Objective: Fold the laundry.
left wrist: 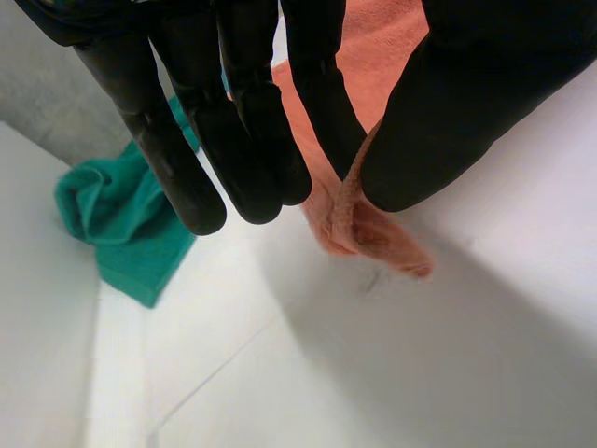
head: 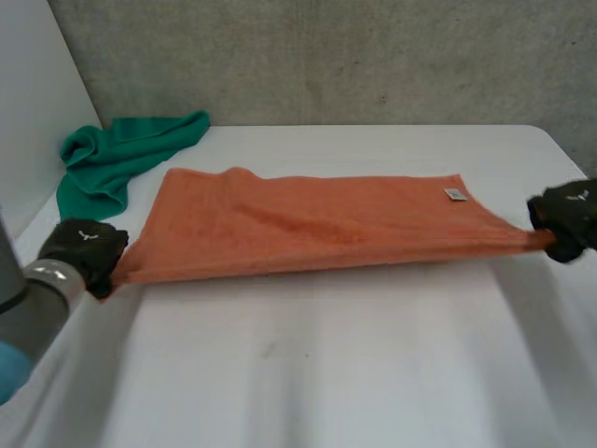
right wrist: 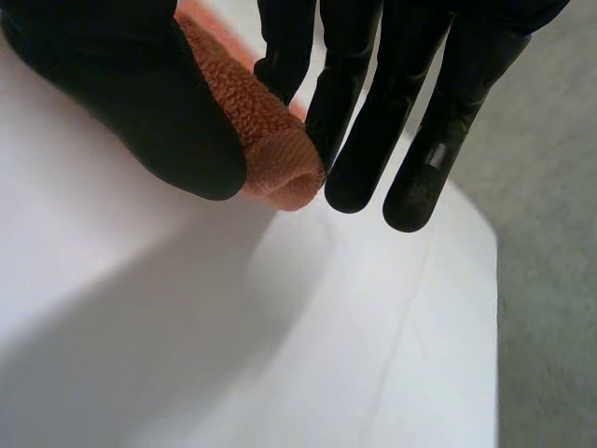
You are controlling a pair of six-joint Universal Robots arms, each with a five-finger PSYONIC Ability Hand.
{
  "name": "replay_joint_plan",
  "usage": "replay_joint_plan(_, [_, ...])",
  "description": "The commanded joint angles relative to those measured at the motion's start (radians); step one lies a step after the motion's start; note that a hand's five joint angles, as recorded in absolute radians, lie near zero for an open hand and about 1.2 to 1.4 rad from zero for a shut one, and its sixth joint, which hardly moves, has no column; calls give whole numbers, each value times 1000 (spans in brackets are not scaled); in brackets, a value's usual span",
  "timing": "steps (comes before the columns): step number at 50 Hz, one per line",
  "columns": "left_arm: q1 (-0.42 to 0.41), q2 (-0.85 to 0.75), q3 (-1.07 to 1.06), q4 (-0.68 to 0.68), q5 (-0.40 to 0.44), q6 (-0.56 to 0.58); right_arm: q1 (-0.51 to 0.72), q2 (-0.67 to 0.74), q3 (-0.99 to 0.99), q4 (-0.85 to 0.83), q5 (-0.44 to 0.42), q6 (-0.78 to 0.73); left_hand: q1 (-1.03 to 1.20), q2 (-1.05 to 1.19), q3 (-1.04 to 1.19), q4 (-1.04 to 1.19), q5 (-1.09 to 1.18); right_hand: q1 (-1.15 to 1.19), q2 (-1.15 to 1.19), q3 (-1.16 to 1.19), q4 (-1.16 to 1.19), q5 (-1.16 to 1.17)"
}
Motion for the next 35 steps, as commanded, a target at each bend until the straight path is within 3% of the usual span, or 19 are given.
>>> replay_joint_plan(1, [3,240,-108,-237,5,238,-112,-102,0,358,-14,-331,242,205,210,203,254,421,224,209,210,233])
replay_joint_plan(8, [2,264,-154,-247,14,341,-166,-110,14,461,-26,-414,242,205,210,203,254,421,224,209,210,233])
replay_joint_plan(13, [-14,163,-131,-164,29,341,-158,-93,30,376,-29,-345,242,205,210,203,254,421,224,209,210,233])
replay_joint_plan(18, [-67,16,-33,-47,20,334,-112,15,15,236,-9,-278,242,205,210,203,254,421,224,209,210,233])
replay_joint_plan(28, [-127,-258,294,112,5,320,38,143,-123,61,104,-184,242,205,210,203,254,421,224,209,210,233])
replay_joint_plan(35, [-130,-331,675,249,-50,311,104,171,-443,-105,150,-20,242,205,210,203,254,421,224,209,210,233])
